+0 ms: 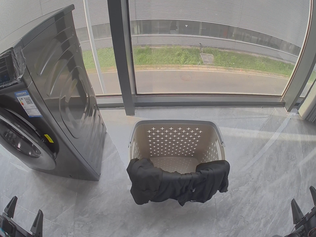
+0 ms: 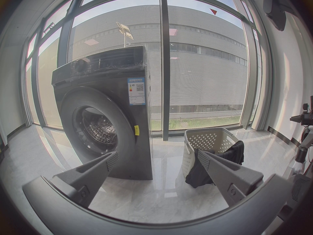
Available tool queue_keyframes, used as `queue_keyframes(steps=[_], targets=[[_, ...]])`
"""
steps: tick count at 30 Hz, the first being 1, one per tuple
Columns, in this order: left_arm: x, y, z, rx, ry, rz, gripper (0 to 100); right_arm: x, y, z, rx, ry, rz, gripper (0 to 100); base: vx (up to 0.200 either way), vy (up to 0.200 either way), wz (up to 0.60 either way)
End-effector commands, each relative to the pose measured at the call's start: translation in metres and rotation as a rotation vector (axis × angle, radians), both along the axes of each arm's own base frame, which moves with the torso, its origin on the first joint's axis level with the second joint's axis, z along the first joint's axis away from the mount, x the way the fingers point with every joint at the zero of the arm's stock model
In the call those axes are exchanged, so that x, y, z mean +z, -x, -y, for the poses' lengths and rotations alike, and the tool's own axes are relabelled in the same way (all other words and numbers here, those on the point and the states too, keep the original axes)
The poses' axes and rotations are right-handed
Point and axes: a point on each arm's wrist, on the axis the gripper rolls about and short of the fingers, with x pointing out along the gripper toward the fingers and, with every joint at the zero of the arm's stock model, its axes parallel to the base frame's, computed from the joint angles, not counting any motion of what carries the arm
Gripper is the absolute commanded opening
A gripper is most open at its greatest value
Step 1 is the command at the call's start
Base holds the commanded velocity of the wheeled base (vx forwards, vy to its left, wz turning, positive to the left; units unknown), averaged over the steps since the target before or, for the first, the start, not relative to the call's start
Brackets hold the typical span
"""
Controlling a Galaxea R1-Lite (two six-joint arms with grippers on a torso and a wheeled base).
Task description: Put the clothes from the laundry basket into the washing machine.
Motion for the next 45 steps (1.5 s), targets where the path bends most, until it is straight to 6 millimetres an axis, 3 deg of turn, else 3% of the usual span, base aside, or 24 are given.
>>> queue_keyframes(steps=[1, 45], targets=[[-0.0049, 0.0002, 0.0000, 0.000, -0.002, 0.002, 100, -0.0053, -0.0001, 0.0000, 0.001, -0.001, -0.002, 100, 0.000, 0.200, 0.00], [-0.0044, 0.0003, 0.0001, -0.006, 0.002, 0.003, 100, -0.0049, 0.0000, 0.0000, 0.001, 0.000, 0.000, 100, 0.000, 0.200, 0.00]])
